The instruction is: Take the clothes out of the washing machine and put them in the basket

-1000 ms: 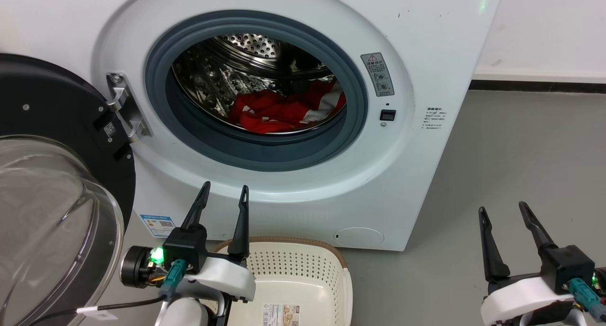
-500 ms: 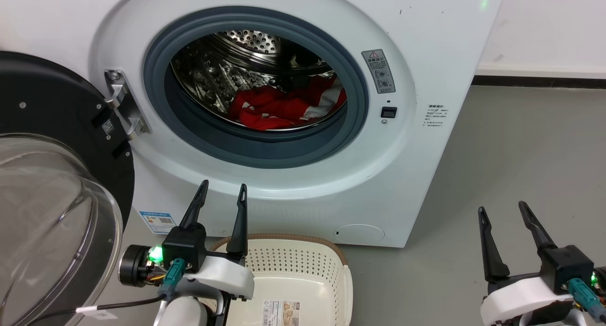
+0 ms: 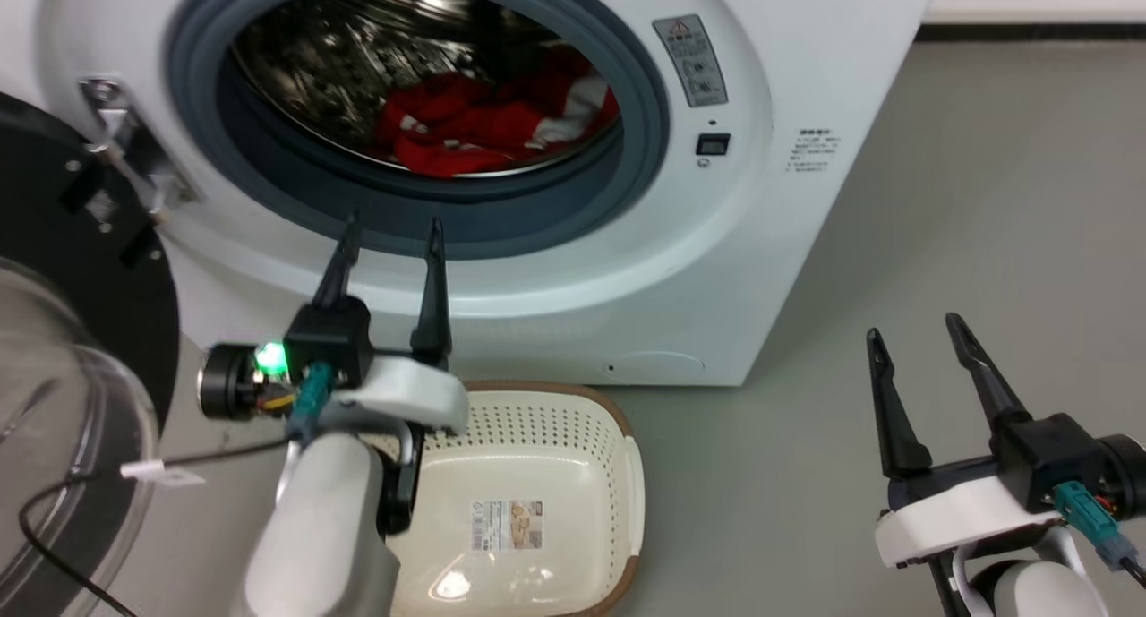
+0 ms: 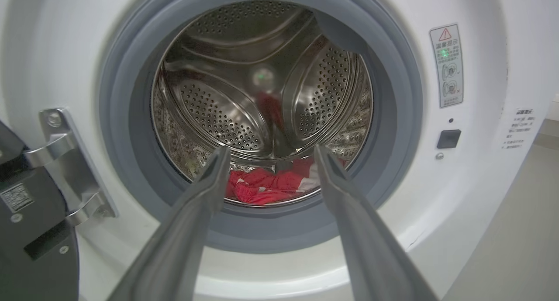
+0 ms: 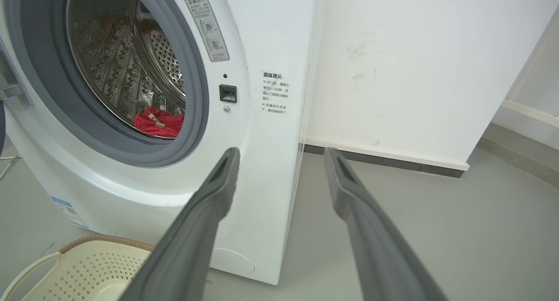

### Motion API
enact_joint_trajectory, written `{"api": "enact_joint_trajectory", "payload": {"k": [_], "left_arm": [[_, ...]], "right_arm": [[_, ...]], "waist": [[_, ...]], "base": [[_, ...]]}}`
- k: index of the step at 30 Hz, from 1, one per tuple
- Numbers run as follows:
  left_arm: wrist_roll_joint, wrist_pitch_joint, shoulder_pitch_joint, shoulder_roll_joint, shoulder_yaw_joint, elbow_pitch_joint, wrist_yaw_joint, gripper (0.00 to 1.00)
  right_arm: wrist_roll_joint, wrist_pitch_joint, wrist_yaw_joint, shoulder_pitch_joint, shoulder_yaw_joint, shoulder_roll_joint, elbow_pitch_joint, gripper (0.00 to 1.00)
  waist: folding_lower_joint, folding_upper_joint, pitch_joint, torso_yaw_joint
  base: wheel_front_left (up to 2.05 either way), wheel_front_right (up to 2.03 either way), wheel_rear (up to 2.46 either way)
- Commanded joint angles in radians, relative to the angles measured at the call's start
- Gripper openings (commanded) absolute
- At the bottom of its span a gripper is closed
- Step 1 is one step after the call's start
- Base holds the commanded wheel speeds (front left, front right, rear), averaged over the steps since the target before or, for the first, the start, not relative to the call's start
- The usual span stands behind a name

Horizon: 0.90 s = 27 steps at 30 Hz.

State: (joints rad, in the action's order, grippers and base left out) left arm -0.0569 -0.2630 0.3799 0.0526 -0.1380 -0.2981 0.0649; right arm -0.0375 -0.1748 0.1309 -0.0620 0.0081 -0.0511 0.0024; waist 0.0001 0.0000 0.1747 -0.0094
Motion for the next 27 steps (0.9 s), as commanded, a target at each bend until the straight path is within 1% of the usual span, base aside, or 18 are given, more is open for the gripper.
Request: {"api": "enact_joint_trajectory", "payload": {"k": [1, 6, 10, 12, 15, 21, 24, 27], "left_arm": [[0.005, -0.003, 0.040, 0.010, 0.009, -0.020, 0.003, 1.00], [0.022, -0.003, 0.164, 0.056, 0.033, -0.122, 0.005, 1.00], [0.041, 0.004, 0.280, 0.117, 0.040, -0.237, -0.003, 1.00], [0.051, 0.024, 0.331, 0.141, 0.037, -0.288, -0.008, 1.00], [0.064, 0.071, 0.407, 0.190, 0.040, -0.352, -0.013, 1.00], [0.084, 0.180, 0.564, 0.290, 0.037, -0.483, -0.056, 1.00], [0.096, 0.256, 0.637, 0.337, 0.027, -0.541, -0.082, 1.00], [0.113, 0.343, 0.700, 0.370, 0.005, -0.597, -0.111, 1.00]], "right_arm": [[0.009, -0.005, 0.000, -0.021, 0.011, 0.002, 0.003, 1.00], [0.032, -0.024, 0.000, -0.059, 0.049, 0.002, 0.023, 1.00], [0.055, -0.046, 0.000, -0.098, 0.078, 0.002, 0.052, 1.00], [0.069, -0.057, 0.000, -0.114, 0.088, 0.002, 0.069, 1.00], [0.093, -0.069, 0.000, -0.142, 0.110, 0.002, 0.094, 1.00], [0.136, -0.086, 0.000, -0.183, 0.168, 0.002, 0.136, 1.00], [0.156, -0.089, 0.000, -0.199, 0.194, 0.002, 0.153, 1.00], [0.170, -0.091, 0.000, -0.216, 0.219, 0.002, 0.166, 1.00]], "waist": [[-0.0001, 0.0000, 0.051, -0.042], [-0.0001, 0.0000, 0.125, -0.098], [-0.0001, 0.0000, 0.186, -0.146], [-0.0001, 0.0000, 0.212, -0.167], [-0.0001, 0.0000, 0.246, -0.195], [-0.0001, 0.0000, 0.304, -0.246], [-0.0001, 0.0000, 0.322, -0.269], [-0.0001, 0.0000, 0.338, -0.287]], "base": [[0.00, 0.00, 0.00], [0.00, 0.00, 0.00], [0.00, 0.00, 0.00], [0.00, 0.00, 0.00], [0.00, 0.00, 0.00], [0.00, 0.00, 0.00], [0.00, 0.00, 0.00], [0.00, 0.00, 0.00]]}}
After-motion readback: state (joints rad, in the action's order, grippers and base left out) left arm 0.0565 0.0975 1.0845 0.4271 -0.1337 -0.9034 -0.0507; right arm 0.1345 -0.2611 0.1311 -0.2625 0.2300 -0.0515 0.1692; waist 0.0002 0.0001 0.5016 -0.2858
